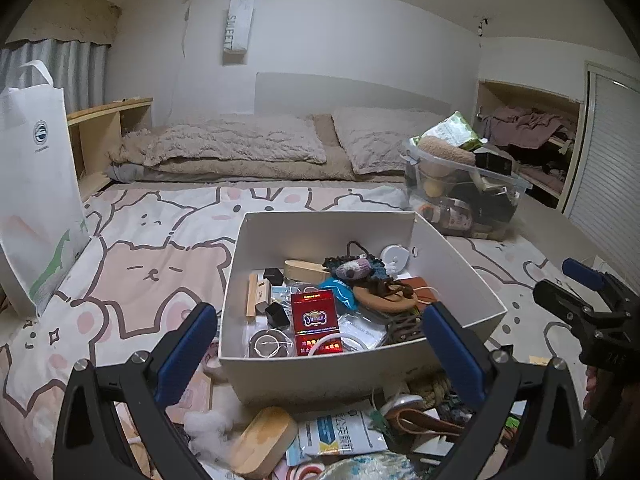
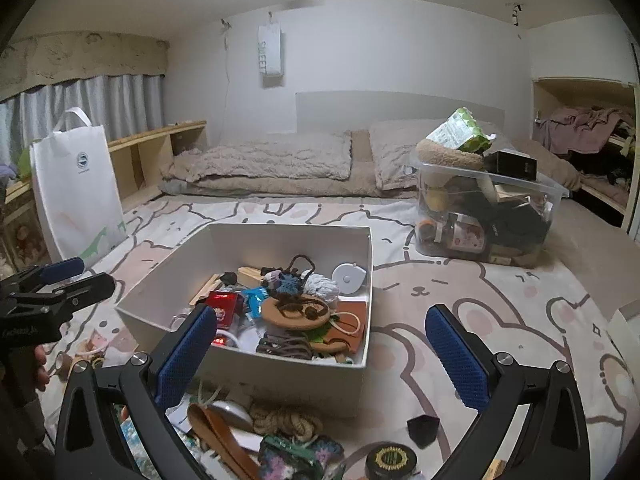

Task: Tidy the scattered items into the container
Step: 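Withdraw both open grippers from the shoe box back toward the scattered items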

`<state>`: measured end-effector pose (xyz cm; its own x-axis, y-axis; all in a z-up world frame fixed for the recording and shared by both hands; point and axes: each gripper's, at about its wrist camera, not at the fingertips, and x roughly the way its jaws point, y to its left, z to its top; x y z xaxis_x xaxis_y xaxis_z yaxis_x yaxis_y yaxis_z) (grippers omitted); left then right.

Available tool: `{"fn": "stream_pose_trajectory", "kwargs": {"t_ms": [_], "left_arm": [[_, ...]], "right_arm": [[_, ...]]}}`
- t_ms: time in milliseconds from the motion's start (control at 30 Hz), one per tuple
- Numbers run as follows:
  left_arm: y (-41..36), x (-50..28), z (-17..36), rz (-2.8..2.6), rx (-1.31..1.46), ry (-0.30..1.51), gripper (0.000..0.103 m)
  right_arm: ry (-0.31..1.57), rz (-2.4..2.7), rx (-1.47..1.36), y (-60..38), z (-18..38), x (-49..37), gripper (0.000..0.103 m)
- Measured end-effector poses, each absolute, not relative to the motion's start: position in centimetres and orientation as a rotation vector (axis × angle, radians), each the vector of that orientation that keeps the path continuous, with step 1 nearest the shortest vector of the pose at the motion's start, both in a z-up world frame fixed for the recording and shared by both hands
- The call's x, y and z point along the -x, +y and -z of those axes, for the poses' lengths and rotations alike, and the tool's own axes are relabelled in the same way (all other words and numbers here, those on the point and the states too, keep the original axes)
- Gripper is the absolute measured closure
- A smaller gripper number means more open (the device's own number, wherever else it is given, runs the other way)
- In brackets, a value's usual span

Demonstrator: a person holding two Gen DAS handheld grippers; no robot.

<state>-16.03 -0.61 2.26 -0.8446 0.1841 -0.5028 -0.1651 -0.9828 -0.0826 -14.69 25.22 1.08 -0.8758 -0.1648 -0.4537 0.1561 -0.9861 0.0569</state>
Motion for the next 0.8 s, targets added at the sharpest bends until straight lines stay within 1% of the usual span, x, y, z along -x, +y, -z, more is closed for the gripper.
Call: {"fn": "stream_pose_trajectory", "kwargs": {"t_ms": [367, 800], "left_arm": [[-1.9, 12.1, -2.2, -2.891, 0.678, -0.075, 0.0], [-4.1, 9.4, -2.0, -2.925, 0.585, -0.129, 0.0]], "right_arm": [[-0.088, 2.892, -0.604, 26.1, -0.5, 10.5, 0.0], [-0.055, 2.906, -0.445, 26.8, -0.3, 7.8, 0.0]]}}
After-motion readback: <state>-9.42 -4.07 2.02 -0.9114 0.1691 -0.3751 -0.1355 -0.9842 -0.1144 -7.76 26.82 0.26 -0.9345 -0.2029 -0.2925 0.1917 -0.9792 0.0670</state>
